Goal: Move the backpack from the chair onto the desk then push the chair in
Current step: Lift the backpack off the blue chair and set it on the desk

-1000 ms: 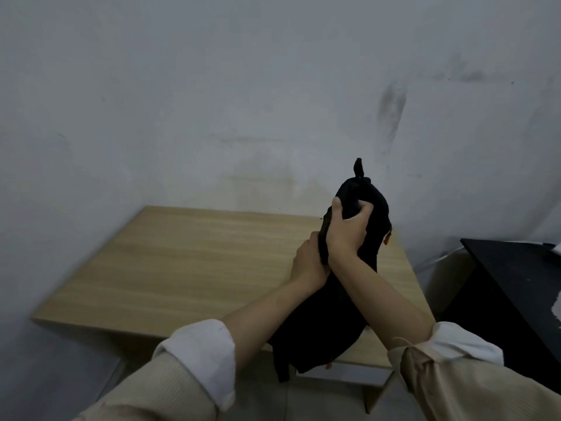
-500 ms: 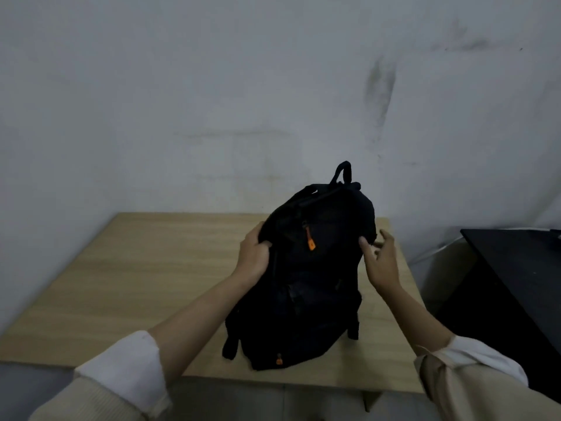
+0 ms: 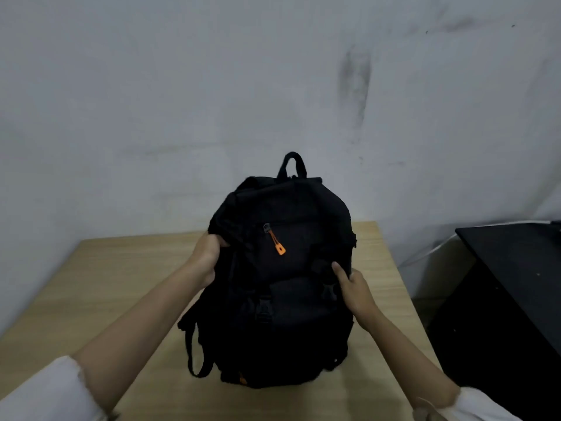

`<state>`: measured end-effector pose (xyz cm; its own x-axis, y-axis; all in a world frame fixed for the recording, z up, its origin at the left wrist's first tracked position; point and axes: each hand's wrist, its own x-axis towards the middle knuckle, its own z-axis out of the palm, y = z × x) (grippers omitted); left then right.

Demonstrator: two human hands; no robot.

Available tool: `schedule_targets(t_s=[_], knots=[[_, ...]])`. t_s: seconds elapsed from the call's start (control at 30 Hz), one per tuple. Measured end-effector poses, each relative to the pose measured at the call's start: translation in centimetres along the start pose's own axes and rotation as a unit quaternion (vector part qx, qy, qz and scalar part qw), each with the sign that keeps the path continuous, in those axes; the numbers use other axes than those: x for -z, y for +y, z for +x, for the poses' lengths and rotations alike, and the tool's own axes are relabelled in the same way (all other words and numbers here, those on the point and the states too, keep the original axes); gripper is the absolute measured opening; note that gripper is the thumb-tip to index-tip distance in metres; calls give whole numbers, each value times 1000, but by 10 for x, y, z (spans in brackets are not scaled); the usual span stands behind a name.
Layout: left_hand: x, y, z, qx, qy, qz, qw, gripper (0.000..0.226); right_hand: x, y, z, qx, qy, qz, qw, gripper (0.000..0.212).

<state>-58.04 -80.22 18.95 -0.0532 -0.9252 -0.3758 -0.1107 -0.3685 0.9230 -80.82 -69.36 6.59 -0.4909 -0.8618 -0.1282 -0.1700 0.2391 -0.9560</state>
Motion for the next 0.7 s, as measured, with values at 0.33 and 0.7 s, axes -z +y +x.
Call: schedule_targets(t_s=[0.33,0.7], knots=[[-37,-15,86,101,-36,81,991,14,25,-5,61,-45,-11,-102,994,47],[-82,-58,172,-77,-35,267,960,9,19,36,136,-100,54,-158,981,47]])
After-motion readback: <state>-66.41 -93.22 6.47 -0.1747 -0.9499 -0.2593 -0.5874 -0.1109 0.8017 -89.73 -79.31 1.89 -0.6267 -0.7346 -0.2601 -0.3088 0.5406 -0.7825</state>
